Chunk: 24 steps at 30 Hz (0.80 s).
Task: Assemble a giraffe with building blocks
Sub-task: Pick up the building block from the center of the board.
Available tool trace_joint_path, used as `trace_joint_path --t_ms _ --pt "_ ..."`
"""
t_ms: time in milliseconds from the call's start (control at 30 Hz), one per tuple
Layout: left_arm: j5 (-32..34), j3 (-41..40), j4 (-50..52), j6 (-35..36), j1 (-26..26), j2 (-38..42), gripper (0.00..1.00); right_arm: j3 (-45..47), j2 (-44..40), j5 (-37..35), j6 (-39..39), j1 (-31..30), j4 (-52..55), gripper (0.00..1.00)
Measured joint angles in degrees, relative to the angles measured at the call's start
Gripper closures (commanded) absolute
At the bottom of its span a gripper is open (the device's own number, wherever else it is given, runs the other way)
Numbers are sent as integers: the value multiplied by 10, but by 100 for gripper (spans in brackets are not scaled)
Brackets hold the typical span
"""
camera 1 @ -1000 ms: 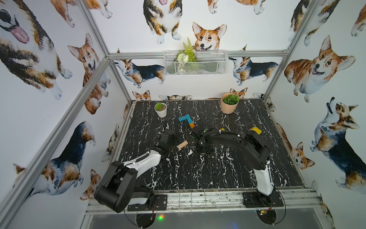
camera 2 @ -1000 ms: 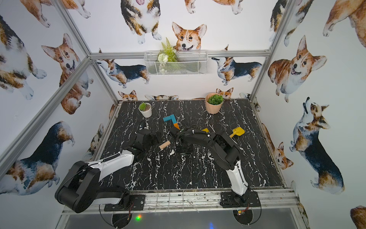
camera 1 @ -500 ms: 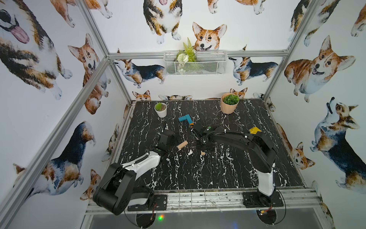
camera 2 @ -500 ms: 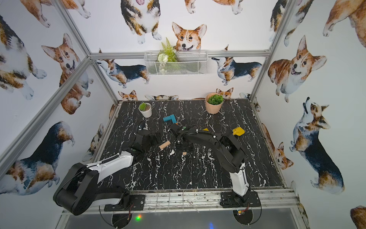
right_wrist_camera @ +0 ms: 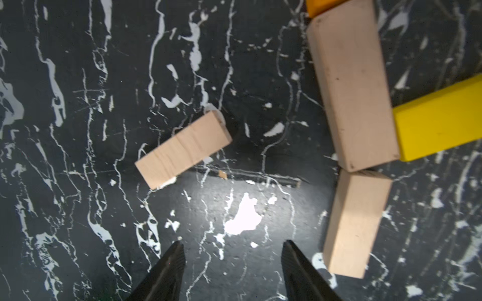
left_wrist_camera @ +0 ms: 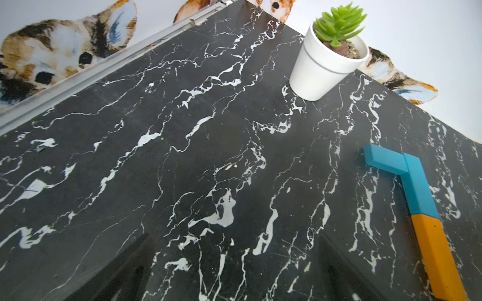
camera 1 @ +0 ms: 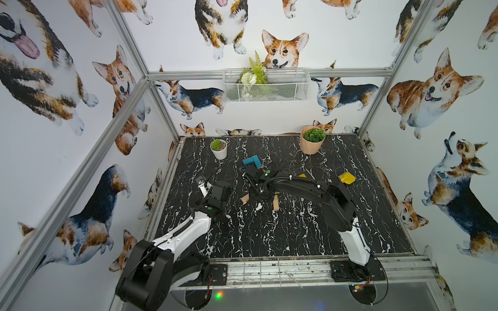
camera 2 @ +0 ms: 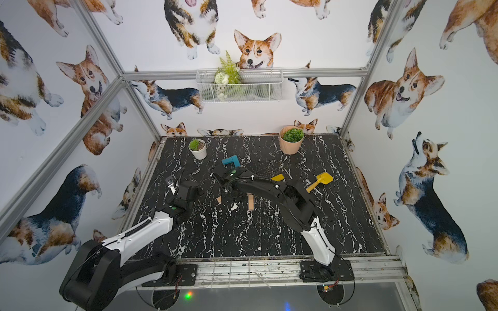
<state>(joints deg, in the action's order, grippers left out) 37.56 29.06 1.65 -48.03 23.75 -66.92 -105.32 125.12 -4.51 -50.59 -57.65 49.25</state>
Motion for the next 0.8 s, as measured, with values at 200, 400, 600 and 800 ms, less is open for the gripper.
trace_joint_path --t_ms 200,400,600,800 --pt "16 -4 0 -6 0 -1 0 -75 59 -28 -35 3 27 38" --pt "17 6 5 -3 0 -16 0 -129 113 -18 -48 2 35 34" --pt "20 5 3 -1 0 -16 0 -152 134 3 -50 3 32 33" --pt "19 5 -2 2 0 -24 0 -214 178 35 -43 2 21 34"
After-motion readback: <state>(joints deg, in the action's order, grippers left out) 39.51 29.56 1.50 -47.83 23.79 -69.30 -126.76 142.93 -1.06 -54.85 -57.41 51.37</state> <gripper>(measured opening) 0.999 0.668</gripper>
